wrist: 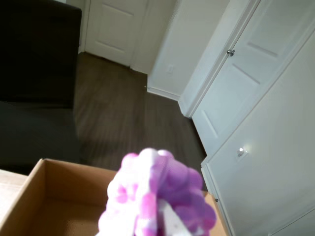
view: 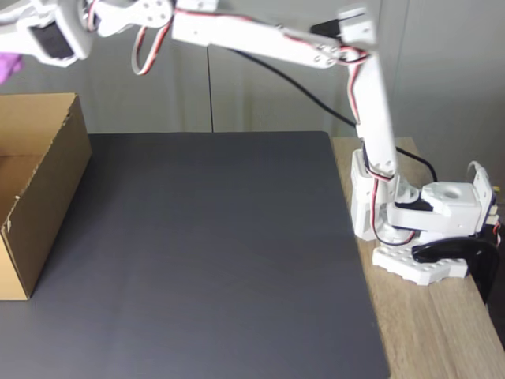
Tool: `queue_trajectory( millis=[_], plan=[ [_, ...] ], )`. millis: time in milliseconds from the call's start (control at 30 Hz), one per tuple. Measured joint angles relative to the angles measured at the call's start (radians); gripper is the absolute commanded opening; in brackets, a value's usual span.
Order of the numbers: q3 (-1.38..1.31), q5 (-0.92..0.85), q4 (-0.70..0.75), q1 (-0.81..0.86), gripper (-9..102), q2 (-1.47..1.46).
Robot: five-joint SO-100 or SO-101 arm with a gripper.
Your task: Grasp a ball and put it in the box.
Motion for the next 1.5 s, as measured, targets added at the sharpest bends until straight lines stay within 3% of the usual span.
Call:
queue_trajectory(
  millis=[267, 433, 600, 700, 967, 1500],
  plan=[
    [-0.276, 0.0, -0.002, 0.026, 8, -0.272],
    [-0.321, 0.0, -0.002, 0.04, 23, -0.321],
    [-0.327, -0.031, -0.002, 0.061, 30, -0.327],
    [-0.33, -0.035, -0.002, 0.061, 27, -0.327],
    [-0.33, -0.066, 0.077, 0.067, 0, -0.327],
    [-0.33, -0.054, 0.508, 0.104, 0, -0.181]
  ],
)
